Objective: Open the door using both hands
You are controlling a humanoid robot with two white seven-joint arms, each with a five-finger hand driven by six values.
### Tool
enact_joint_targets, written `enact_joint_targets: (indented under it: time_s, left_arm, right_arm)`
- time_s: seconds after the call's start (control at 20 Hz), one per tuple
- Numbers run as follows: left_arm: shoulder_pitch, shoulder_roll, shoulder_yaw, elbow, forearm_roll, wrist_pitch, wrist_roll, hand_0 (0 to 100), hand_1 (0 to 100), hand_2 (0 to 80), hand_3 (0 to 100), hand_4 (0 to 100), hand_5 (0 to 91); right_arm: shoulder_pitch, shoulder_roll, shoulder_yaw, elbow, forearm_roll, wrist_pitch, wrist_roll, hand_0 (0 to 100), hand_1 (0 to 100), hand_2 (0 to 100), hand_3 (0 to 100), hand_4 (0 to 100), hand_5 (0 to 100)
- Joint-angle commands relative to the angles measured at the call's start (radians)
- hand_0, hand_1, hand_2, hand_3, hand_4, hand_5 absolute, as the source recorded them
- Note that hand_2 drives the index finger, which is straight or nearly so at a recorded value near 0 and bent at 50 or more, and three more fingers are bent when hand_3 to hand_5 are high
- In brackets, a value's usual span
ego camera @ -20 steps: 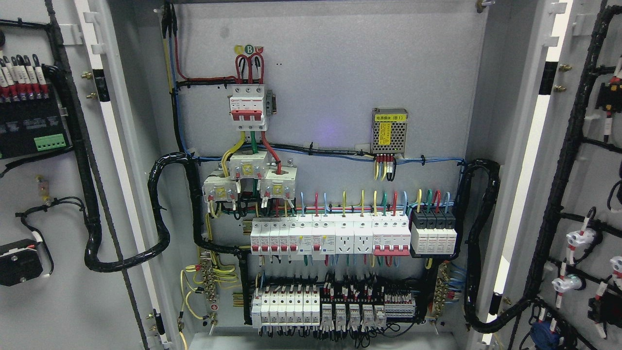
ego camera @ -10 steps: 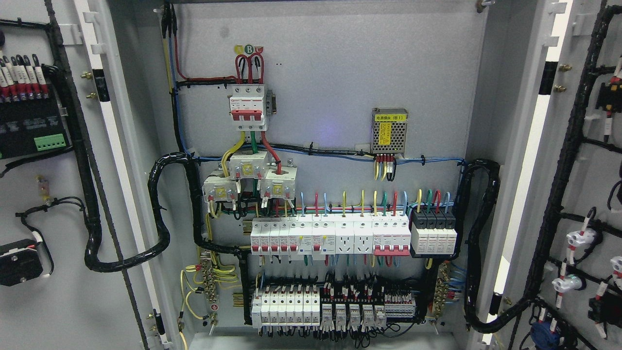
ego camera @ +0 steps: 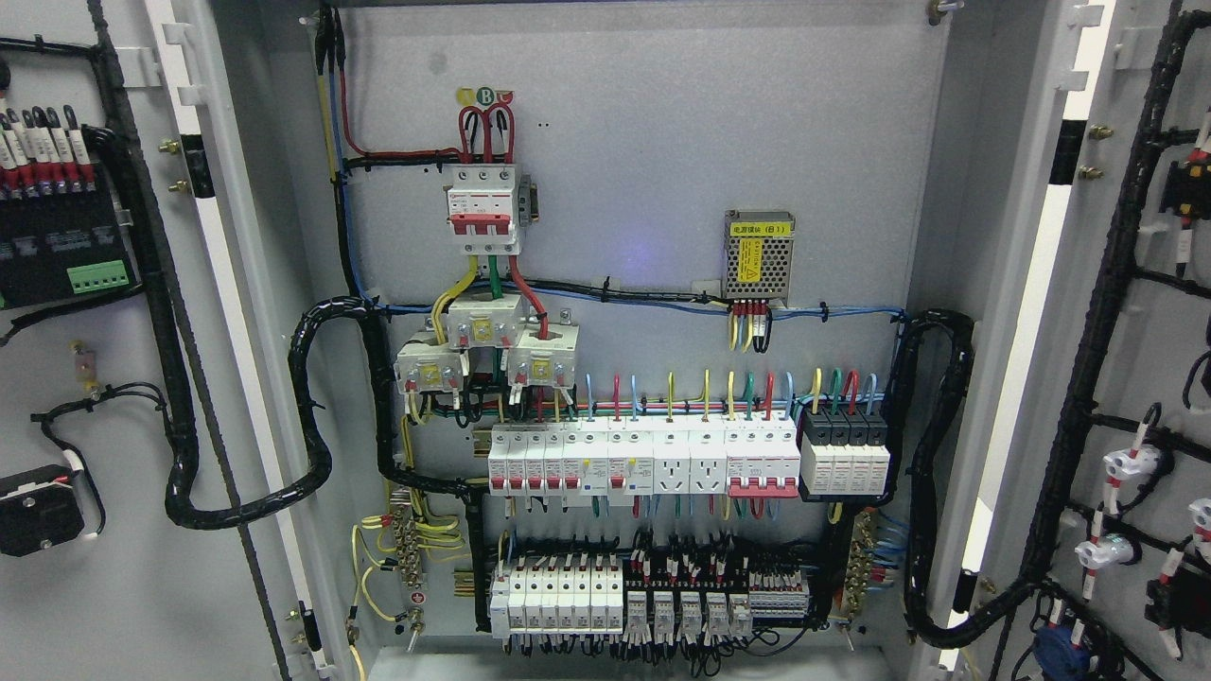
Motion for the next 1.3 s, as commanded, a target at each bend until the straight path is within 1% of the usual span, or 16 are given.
enact_joint_targets:
  time_s: [0.0,0.15,0.25,0.4,0.7,0.8,0.9,1.25]
  left_arm:
    - [-0.008,-0.039,-0.022,0.076,-0.006,0.000,0.000,0,0,0.0,0,0,0.0]
    - [-0.008,-0.039,-0.025,0.076,-0.009,0.001,0.000,0,0,0.0,0,0,0.0]
    - [-0.008,-0.039,-0.037,0.074,-0.029,0.001,0.000,0,0,0.0,0,0,0.0]
    - [-0.008,-0.039,-0.037,0.076,-0.061,-0.002,0.000,0,0,0.0,0,0,0.0]
    - [-0.008,-0.039,-0.030,0.071,-0.052,-0.011,-0.009,0,0,0.0,0,0,0.0]
    - [-0.010,-0.039,-0.030,0.062,-0.052,-0.011,-0.009,0,0,0.0,0,0,0.0]
    - [-0.010,-0.039,-0.030,0.045,-0.052,-0.011,-0.009,0,0,0.0,0,0,0.0]
    - [-0.010,-0.039,-0.030,-0.033,-0.052,-0.011,-0.009,0,0,0.0,0,0,0.0]
  right_arm:
    - [0.017,0.025,-0.002,0.083,0.035,0.001,-0.022,38,0,0,0,0,0]
    - [0.032,0.025,0.000,0.083,0.035,0.001,-0.023,38,0,0,0,0,0]
    - [0.046,0.027,0.000,0.083,0.035,0.001,-0.023,38,0,0,0,0,0]
    - [0.063,0.039,0.000,0.083,0.035,0.002,-0.023,38,0,0,0,0,0]
    - [0.071,0.042,-0.004,0.081,0.035,0.001,-0.023,38,0,0,0,0,0]
    - [0.071,0.053,-0.004,0.081,0.035,0.001,-0.022,38,0,0,0,0,0]
    - [0.071,0.056,-0.004,0.081,0.035,0.001,-0.022,38,0,0,0,0,0]
    - [0.066,0.054,0.000,0.071,0.037,-0.001,-0.019,38,0,0,0,0,0]
